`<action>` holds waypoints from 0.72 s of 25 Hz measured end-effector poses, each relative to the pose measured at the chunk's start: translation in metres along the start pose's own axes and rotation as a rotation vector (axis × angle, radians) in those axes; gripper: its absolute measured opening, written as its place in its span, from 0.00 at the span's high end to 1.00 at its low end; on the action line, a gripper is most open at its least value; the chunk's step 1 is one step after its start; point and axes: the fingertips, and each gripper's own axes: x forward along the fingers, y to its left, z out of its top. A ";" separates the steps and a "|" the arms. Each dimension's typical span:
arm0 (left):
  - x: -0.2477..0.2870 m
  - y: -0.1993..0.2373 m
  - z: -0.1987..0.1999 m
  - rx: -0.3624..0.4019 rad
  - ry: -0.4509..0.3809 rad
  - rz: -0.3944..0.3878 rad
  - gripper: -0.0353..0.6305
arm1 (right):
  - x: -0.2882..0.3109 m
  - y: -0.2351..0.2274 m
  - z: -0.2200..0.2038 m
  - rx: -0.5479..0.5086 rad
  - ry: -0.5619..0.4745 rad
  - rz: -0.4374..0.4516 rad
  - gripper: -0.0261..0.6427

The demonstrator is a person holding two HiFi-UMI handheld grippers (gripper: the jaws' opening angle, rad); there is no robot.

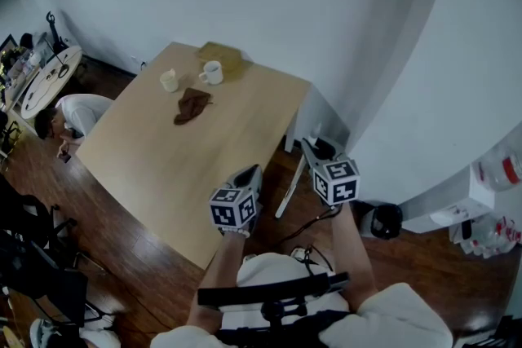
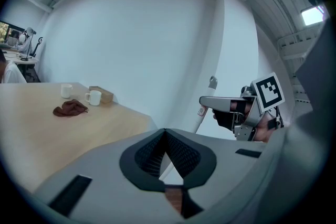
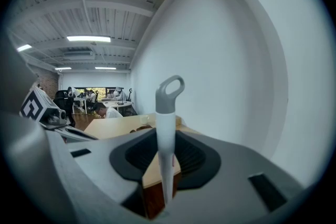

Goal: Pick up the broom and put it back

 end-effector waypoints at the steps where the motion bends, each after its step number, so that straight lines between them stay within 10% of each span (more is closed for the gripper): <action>1: 0.000 0.002 -0.001 -0.003 0.002 0.002 0.96 | 0.004 -0.001 -0.006 0.002 0.010 0.002 0.77; 18: 0.002 0.018 -0.045 -0.039 0.074 0.039 0.96 | 0.094 -0.012 -0.169 0.018 0.311 0.078 0.77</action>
